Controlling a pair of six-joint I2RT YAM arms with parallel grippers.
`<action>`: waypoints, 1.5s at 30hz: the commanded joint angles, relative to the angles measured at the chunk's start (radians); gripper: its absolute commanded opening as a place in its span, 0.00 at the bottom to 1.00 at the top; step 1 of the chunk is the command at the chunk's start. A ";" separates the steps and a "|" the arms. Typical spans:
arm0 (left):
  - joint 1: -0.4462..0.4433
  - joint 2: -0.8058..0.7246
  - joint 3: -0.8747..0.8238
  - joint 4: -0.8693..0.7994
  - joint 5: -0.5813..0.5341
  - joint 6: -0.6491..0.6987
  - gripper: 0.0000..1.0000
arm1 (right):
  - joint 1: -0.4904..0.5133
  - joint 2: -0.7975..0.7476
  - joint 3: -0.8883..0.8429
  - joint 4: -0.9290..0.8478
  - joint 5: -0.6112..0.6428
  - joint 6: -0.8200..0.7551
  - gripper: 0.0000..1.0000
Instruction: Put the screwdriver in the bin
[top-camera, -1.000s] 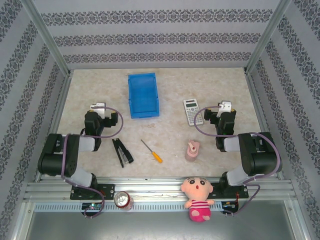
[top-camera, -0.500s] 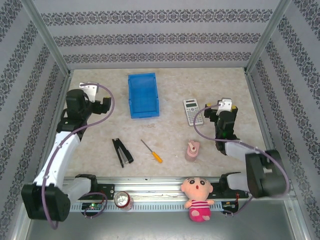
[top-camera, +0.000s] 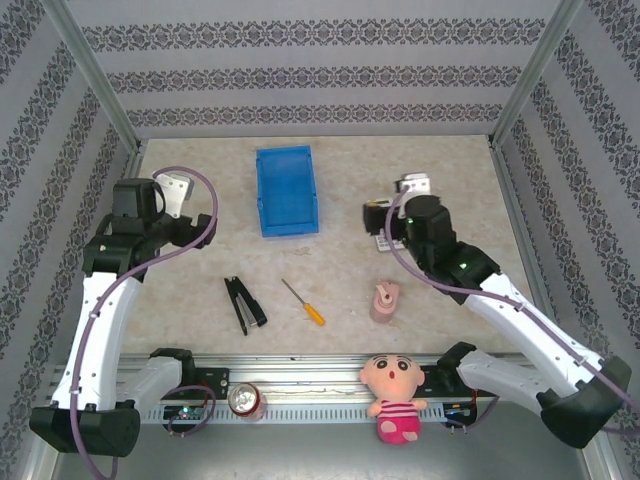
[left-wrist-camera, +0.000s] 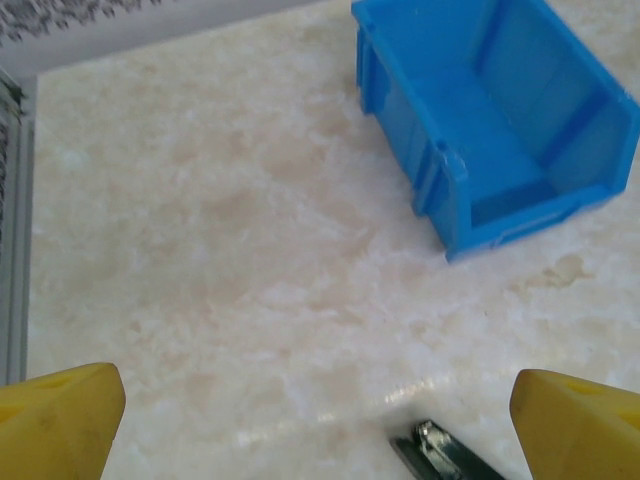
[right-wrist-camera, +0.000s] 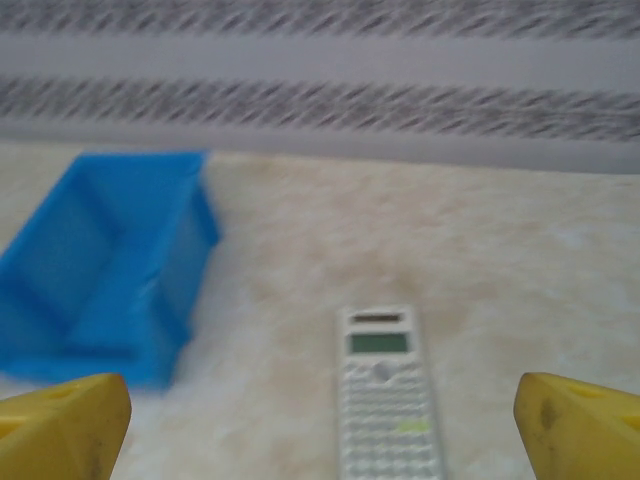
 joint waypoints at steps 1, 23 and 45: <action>0.007 0.000 0.020 -0.098 -0.003 -0.040 0.99 | 0.094 0.043 0.067 -0.281 -0.122 0.073 0.96; 0.007 -0.001 0.069 -0.234 0.092 0.044 0.99 | 0.386 0.371 -0.038 -0.174 -0.451 0.074 0.67; 0.007 -0.030 0.027 -0.238 0.114 0.039 0.99 | 0.417 0.742 0.080 -0.167 -0.373 0.043 0.54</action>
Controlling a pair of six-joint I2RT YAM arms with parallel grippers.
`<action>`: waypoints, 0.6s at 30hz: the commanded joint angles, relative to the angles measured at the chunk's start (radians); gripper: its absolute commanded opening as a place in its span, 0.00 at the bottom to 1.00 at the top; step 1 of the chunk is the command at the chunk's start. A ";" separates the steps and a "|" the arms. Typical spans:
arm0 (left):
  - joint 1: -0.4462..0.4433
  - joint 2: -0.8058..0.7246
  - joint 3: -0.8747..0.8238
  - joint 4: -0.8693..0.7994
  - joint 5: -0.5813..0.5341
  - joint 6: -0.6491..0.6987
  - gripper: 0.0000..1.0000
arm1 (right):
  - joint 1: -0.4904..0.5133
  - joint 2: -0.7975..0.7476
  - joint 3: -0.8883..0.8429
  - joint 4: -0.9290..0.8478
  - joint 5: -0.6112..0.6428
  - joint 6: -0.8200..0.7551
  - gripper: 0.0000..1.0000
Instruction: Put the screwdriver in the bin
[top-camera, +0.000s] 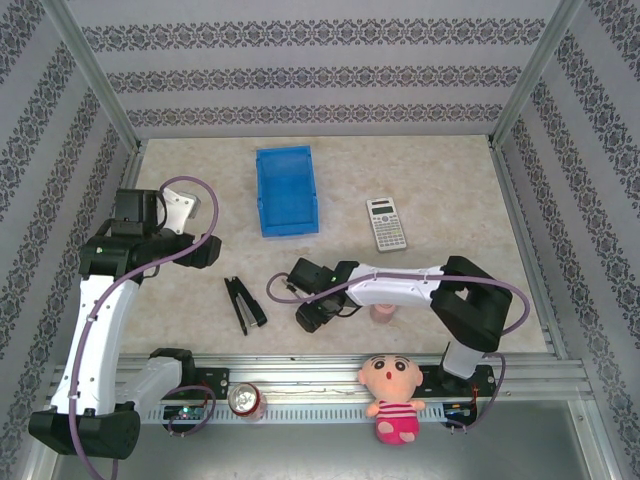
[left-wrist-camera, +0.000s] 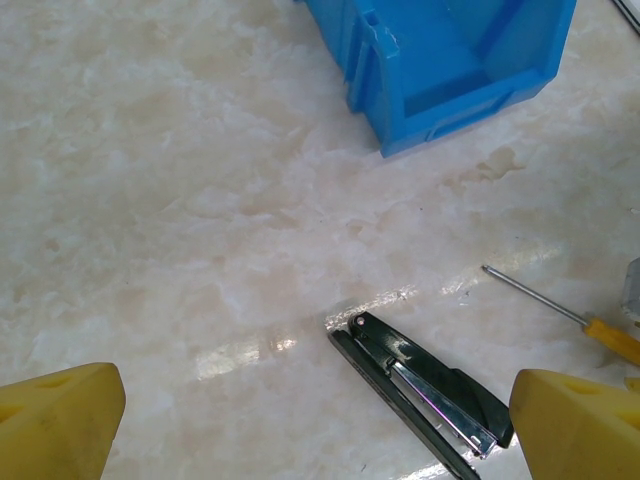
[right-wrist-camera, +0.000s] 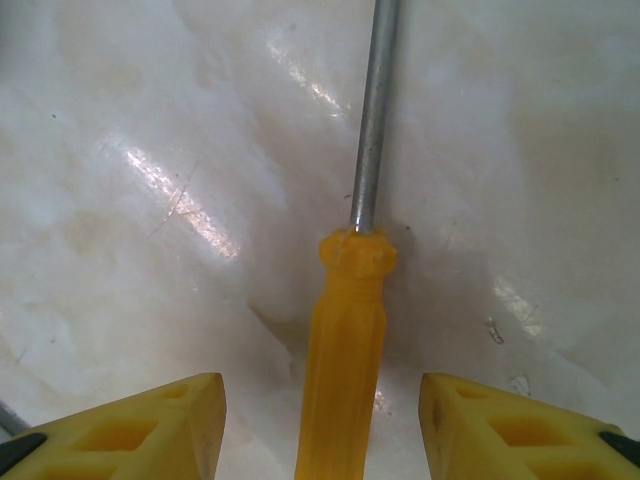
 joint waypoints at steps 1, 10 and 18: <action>0.008 -0.016 0.004 -0.031 0.020 0.019 0.99 | 0.008 0.024 0.028 -0.014 0.038 -0.013 0.54; 0.007 -0.020 -0.012 -0.032 0.023 0.024 0.99 | 0.025 0.078 0.050 -0.057 0.106 -0.018 0.52; 0.007 -0.021 -0.011 -0.036 0.026 0.028 0.99 | 0.041 0.130 0.070 -0.085 0.114 -0.026 0.42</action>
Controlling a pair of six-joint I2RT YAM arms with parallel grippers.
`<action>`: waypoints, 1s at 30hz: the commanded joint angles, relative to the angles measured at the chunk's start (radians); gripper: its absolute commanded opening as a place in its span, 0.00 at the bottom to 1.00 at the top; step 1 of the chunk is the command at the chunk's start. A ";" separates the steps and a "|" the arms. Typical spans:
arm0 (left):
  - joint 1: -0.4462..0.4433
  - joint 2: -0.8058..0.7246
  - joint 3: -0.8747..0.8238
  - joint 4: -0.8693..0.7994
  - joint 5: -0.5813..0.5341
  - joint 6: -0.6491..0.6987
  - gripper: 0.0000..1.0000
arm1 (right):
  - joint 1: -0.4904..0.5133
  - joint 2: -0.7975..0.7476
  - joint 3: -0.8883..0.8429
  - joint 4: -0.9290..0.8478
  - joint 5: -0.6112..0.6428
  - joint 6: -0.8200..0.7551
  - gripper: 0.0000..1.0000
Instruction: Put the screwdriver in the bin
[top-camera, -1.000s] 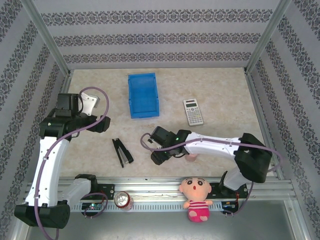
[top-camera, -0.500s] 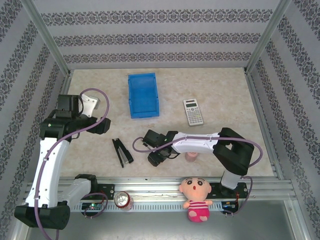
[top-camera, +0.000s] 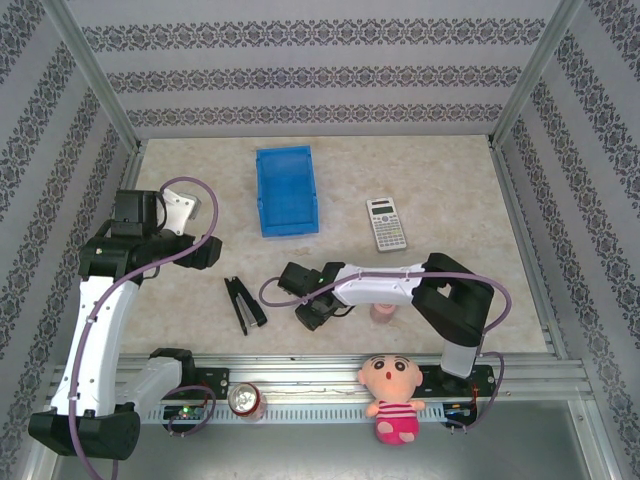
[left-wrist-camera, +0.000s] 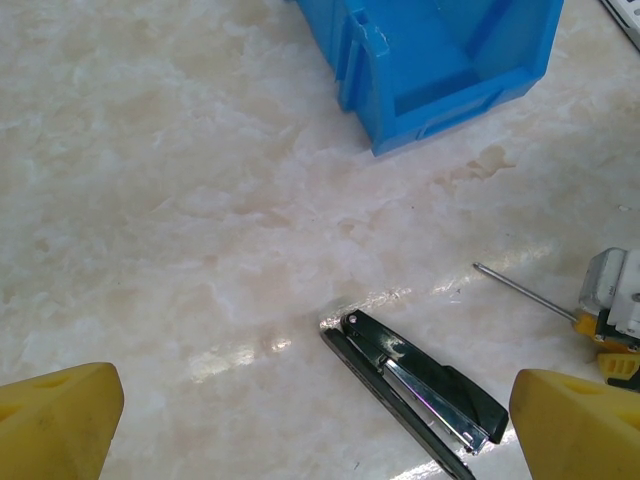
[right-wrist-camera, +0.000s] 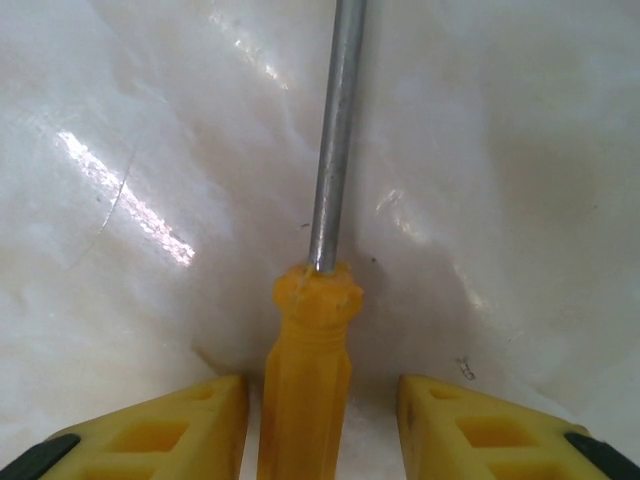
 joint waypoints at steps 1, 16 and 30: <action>0.007 -0.016 -0.009 -0.031 0.009 0.027 0.99 | 0.017 0.041 0.000 -0.024 0.017 -0.014 0.40; 0.007 -0.032 -0.004 -0.039 0.005 0.047 0.99 | 0.013 0.018 -0.015 -0.026 0.031 -0.027 0.23; 0.007 -0.024 0.028 -0.044 -0.014 0.054 0.99 | -0.015 -0.053 -0.023 -0.034 0.031 -0.059 0.20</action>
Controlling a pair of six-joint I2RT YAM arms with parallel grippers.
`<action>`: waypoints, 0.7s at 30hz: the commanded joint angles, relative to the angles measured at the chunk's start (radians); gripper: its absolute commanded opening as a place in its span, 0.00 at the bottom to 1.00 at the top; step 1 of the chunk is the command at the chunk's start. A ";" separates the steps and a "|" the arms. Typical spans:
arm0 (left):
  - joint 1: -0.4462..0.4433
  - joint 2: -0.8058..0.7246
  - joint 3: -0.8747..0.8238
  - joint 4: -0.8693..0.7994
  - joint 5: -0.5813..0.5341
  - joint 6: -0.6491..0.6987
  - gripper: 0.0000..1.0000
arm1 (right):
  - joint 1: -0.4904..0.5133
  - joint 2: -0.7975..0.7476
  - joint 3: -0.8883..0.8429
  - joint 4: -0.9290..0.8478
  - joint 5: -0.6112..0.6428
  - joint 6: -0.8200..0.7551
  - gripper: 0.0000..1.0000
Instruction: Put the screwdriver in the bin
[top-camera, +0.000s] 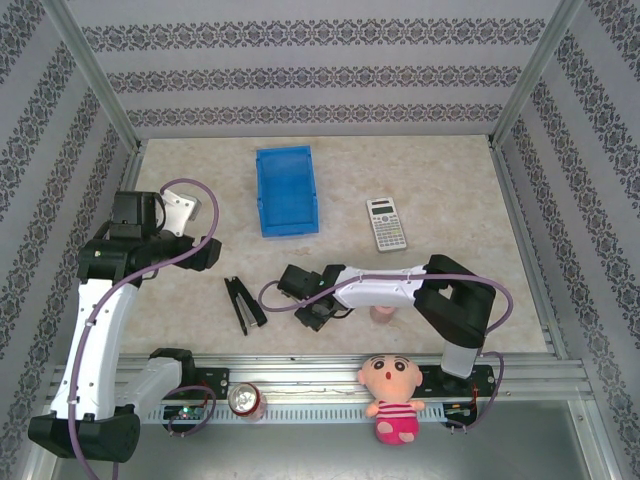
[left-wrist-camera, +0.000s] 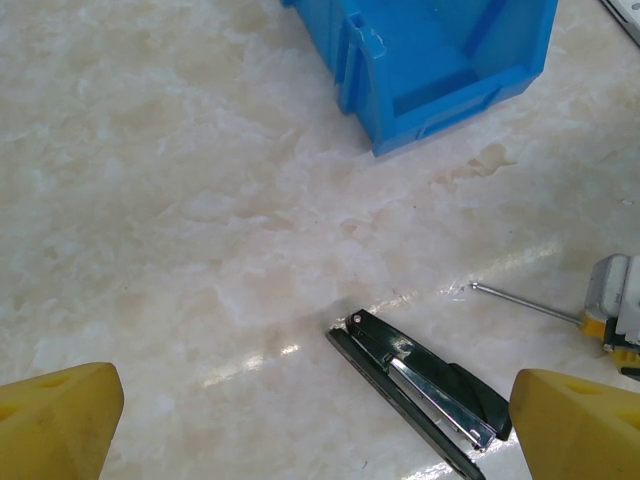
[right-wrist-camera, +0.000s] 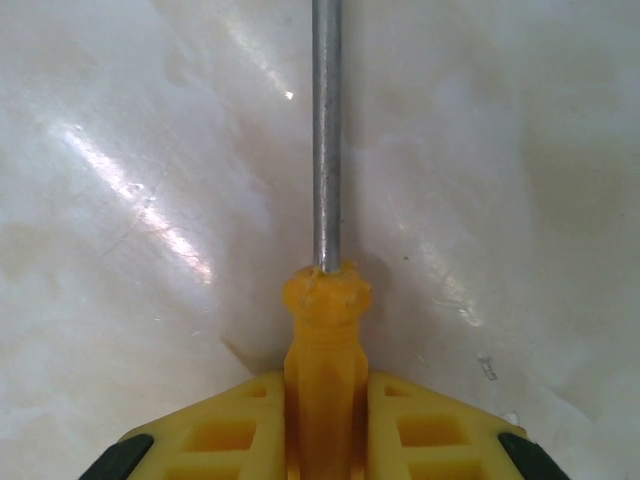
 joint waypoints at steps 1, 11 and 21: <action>0.007 -0.014 0.024 -0.042 -0.011 0.030 0.99 | -0.021 -0.044 -0.009 -0.051 0.030 -0.025 0.20; 0.007 -0.038 -0.004 -0.027 -0.009 0.038 0.99 | -0.051 -0.149 -0.017 -0.066 0.009 -0.013 0.20; 0.007 -0.051 0.005 -0.034 -0.002 0.035 0.99 | -0.143 -0.214 0.088 -0.096 -0.036 -0.028 0.21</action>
